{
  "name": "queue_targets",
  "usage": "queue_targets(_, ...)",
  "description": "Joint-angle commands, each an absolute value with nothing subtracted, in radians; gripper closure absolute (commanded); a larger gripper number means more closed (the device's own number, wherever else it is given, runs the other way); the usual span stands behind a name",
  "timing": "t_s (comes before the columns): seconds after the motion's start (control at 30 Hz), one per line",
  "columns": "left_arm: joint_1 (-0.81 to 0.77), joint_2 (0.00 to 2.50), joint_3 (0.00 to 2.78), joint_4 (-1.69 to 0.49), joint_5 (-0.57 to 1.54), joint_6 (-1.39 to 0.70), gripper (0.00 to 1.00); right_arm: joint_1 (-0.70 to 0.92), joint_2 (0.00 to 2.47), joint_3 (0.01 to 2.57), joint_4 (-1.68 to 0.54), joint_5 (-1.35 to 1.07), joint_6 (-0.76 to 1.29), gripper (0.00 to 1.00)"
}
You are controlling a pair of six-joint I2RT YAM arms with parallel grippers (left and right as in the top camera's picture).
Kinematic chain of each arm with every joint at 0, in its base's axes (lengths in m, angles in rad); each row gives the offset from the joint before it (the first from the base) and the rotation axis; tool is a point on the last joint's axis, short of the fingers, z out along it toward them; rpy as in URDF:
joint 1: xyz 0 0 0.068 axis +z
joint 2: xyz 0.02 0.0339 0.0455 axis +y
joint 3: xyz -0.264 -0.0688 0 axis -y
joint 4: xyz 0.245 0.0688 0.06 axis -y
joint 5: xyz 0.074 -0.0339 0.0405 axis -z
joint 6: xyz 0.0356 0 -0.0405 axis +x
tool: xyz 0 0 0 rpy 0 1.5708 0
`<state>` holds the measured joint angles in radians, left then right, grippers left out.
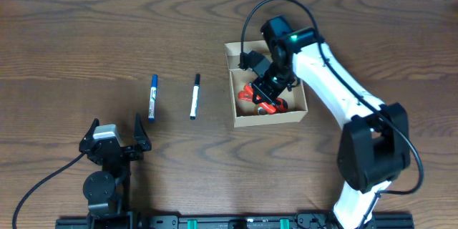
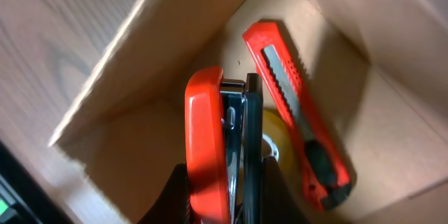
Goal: Pack container
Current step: 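Carry the orange-and-black cutter into the box and lower it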
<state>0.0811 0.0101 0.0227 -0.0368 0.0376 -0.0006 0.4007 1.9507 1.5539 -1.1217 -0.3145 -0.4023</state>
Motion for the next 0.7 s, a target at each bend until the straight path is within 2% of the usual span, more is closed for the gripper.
queue_targets(0.0,0.078,0.004,0.005,-0.077,0.019,0.0,0.05,0.407,1.98,1.55,-1.109,-0.31,-0.405,0.98)
queue_targets(0.67,0.078,0.004,0.005,-0.077,0.019,0.0,0.05,0.406,2.015,1.538,-1.047,-0.266,-0.405,0.98)
